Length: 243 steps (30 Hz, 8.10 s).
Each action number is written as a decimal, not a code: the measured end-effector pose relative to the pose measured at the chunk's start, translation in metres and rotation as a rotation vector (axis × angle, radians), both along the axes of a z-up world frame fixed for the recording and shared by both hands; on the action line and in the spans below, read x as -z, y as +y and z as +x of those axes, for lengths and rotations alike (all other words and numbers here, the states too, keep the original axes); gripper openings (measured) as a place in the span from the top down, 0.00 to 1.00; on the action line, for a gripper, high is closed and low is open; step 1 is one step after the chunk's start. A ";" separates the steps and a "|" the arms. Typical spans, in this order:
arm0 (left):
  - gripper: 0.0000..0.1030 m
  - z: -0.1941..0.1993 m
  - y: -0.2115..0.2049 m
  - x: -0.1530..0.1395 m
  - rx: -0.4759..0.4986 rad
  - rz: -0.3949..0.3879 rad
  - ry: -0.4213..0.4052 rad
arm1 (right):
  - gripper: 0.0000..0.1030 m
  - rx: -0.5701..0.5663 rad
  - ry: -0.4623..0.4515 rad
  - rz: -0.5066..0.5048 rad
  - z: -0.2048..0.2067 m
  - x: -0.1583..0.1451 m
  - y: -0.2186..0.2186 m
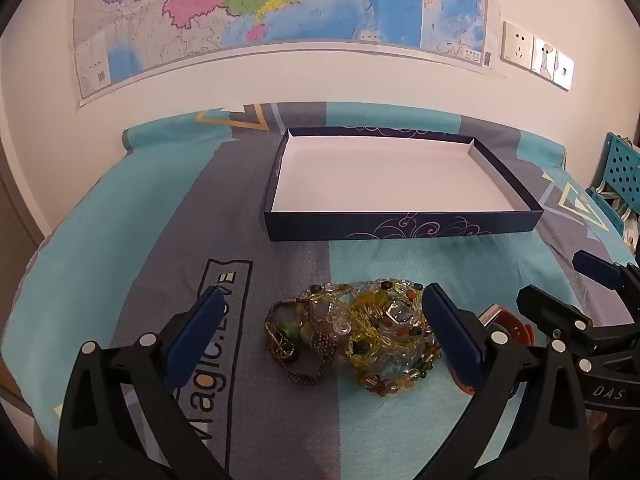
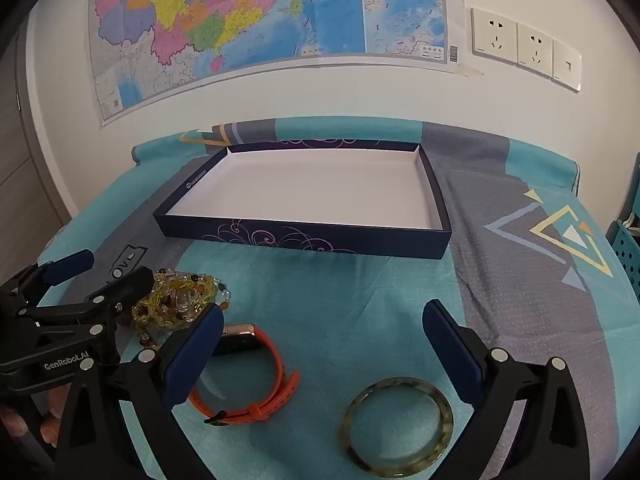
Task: Organize jewelry
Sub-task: 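Move both tools toward the jewelry on the bed cover, then grasp the orange-strap watch with the left tool while the right tool grasps the tortoiseshell bangle, then carry the watch and bangle into the white tray box and release both, then pull the tangled bead pile apart with the right tool while the left tool holds it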
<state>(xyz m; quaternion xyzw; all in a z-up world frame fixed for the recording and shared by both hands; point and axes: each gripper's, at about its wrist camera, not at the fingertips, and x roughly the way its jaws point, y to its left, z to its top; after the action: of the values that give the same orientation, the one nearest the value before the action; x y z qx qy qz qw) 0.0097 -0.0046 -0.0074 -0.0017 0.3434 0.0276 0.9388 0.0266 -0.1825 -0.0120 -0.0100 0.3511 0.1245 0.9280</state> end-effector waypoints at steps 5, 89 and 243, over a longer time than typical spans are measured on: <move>0.05 0.001 0.000 0.002 -0.001 -0.001 0.006 | 0.06 -0.005 0.005 -0.003 -0.001 0.000 0.002; 0.99 0.007 -0.077 0.029 0.775 0.040 0.181 | 0.95 -0.083 0.147 0.006 -0.012 0.021 -0.065; 0.94 0.007 0.012 0.020 0.696 -0.269 0.198 | 0.93 -0.411 0.111 0.089 0.011 -0.007 0.023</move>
<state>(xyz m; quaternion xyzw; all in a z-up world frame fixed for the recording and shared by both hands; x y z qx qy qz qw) 0.0164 0.0069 -0.0278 -0.0055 0.4129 -0.3382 0.8456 0.0378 -0.1600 -0.0049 -0.0337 0.3862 0.3266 0.8620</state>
